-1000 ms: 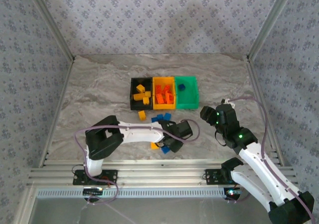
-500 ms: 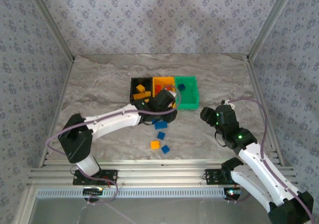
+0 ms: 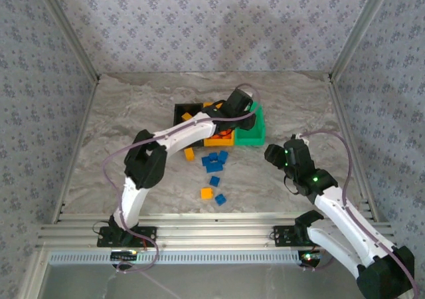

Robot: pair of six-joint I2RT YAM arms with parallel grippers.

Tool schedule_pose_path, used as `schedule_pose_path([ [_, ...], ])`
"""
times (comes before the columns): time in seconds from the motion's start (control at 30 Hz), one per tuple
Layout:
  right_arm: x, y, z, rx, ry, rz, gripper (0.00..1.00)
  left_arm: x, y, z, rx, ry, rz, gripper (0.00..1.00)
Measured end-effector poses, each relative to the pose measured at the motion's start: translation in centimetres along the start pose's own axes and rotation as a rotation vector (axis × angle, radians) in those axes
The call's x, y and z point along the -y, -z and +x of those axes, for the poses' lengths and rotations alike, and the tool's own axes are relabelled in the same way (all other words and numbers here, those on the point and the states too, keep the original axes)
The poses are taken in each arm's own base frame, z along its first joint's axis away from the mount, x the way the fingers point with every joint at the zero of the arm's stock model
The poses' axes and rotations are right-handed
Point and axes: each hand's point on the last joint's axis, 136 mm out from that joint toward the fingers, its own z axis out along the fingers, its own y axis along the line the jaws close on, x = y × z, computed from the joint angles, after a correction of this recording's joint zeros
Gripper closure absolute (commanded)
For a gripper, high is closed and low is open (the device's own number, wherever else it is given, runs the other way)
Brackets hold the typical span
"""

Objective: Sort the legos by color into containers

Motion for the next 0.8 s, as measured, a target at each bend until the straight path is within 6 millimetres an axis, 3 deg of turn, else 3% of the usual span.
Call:
schedule_pose_path([
  [0.2, 0.2, -0.3, 0.8, -0.026, 0.003, -0.005, 0.27, 0.6, -3.3, -0.8, -0.009, 0.030, 0.011, 0.60],
  [0.4, -0.1, -0.2, 1.1, -0.041, 0.003, -0.021, 0.26, 1.2, -4.2, -1.7, -0.007, 0.047, 0.019, 0.28],
  [0.67, -0.5, -0.2, 1.4, -0.059, 0.003, -0.043, 0.26, 1.1, -3.4, -1.5, -0.016, 0.063, 0.018, 0.05],
  [0.7, -0.6, -0.2, 1.4, -0.061, 0.004, -0.046, 0.26, 1.0, -2.8, -1.2, -0.021, 0.062, 0.020, 0.01],
  [0.8, -0.9, -0.2, 1.5, -0.064, 0.010, -0.060, 0.26, 0.7, 0.4, -0.5, -0.020, 0.072, 0.039, 0.00],
])
